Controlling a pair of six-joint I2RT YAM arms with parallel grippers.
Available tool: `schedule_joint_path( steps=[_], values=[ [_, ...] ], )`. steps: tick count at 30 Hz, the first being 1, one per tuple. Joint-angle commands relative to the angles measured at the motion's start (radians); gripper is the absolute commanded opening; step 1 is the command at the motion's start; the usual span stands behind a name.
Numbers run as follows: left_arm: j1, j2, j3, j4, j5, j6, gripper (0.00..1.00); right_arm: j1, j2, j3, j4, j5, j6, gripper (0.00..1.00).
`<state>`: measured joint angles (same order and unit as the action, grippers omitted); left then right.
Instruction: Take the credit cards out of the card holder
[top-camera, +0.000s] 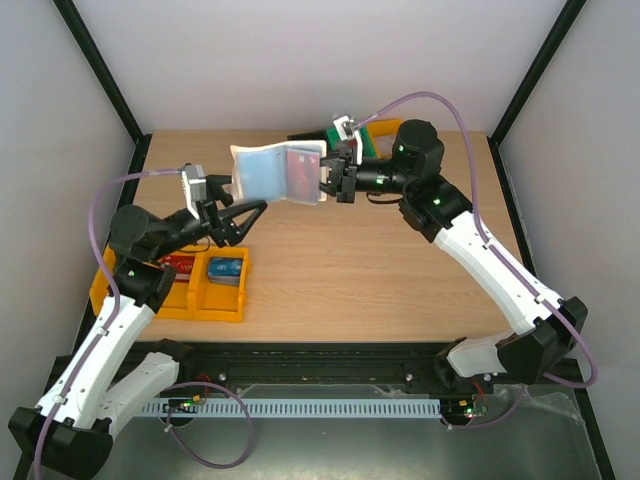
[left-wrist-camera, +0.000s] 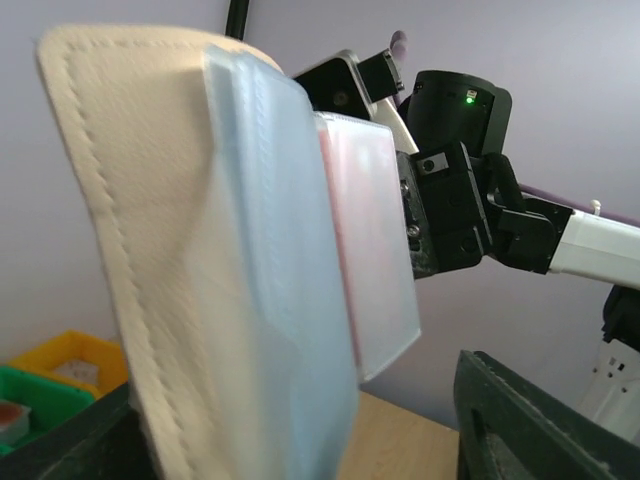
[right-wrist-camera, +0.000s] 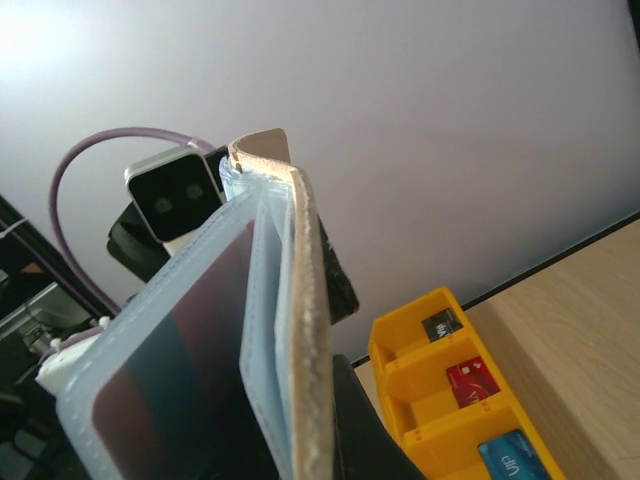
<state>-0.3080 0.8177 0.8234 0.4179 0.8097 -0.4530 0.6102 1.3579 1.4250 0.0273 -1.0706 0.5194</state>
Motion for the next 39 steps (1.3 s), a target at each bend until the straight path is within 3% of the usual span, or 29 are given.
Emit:
schedule_joint_path(
  steps=[1,5,14,21,25,30,33,35,39],
  values=[
    [0.011,-0.015,0.015,-0.004,-0.017,0.031,0.75,0.009,0.011,0.061,-0.04,0.069,-0.007,0.02],
    [0.012,-0.002,0.012,-0.006,-0.1,-0.002,0.79,0.049,0.037,0.058,-0.012,0.077,0.038,0.02],
    [-0.016,0.021,0.0,-0.07,-0.135,-0.02,0.84,0.134,0.098,0.064,0.059,0.077,0.089,0.02],
    [-0.022,0.022,-0.006,-0.044,-0.097,-0.027,0.67,0.15,0.131,0.097,0.007,0.072,0.067,0.02],
    [-0.029,0.022,-0.011,-0.025,-0.048,-0.028,0.45,0.161,0.14,0.101,0.031,0.039,0.077,0.02],
    [-0.027,0.016,-0.008,-0.02,-0.023,-0.027,0.05,0.16,0.132,0.101,0.042,0.005,0.073,0.02],
    [-0.017,0.01,-0.002,-0.032,-0.029,-0.03,0.02,0.143,0.117,0.106,-0.006,0.011,0.042,0.02],
    [-0.01,0.005,0.0,-0.034,-0.034,-0.034,0.02,0.112,0.103,0.106,-0.067,0.019,0.0,0.1],
    [0.003,-0.002,-0.003,-0.022,-0.03,-0.049,0.02,-0.003,0.036,0.094,-0.194,0.007,-0.102,0.41]
  ],
)
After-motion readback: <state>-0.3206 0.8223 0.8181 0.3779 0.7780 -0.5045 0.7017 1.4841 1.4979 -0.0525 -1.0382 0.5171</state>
